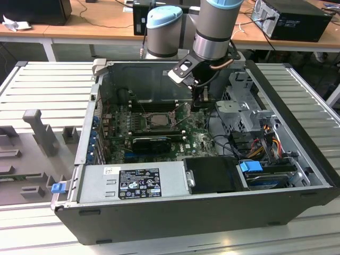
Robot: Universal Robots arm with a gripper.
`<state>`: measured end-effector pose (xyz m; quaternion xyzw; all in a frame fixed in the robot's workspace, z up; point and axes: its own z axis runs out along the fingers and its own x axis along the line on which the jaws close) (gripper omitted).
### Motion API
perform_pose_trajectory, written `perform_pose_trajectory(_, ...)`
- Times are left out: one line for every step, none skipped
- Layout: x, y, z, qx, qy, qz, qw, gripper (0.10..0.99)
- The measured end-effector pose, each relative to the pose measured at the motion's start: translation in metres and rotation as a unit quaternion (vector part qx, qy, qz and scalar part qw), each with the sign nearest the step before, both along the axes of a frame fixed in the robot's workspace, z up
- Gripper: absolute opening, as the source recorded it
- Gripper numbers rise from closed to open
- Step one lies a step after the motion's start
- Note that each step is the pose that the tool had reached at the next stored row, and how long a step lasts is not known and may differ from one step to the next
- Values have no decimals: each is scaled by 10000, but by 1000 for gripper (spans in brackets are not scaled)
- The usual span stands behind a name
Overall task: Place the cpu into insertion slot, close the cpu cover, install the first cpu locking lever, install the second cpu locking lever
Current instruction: 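Close the cpu cover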
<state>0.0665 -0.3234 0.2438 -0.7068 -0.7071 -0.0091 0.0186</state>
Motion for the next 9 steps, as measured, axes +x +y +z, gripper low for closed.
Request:
perform_pose_trajectory(-12,0,0,0,0,0,10000,106)
perform_pose_trajectory(-12,0,0,0,0,0,10000,106)
perform_pose_trajectory(-12,0,0,0,0,0,10000,106)
perform_pose_trajectory(-13,0,0,0,0,0,10000,106)
perform_pose_trajectory(-13,0,0,0,0,0,10000,106)
perform_pose_trajectory(-33,0,0,0,0,0,10000,106)
perform_pose_trajectory(-51,0,0,0,0,0,10000,106)
perform_pose_trajectory(-51,0,0,0,0,0,10000,106)
perform_pose_trajectory(-52,0,0,0,0,0,10000,106)
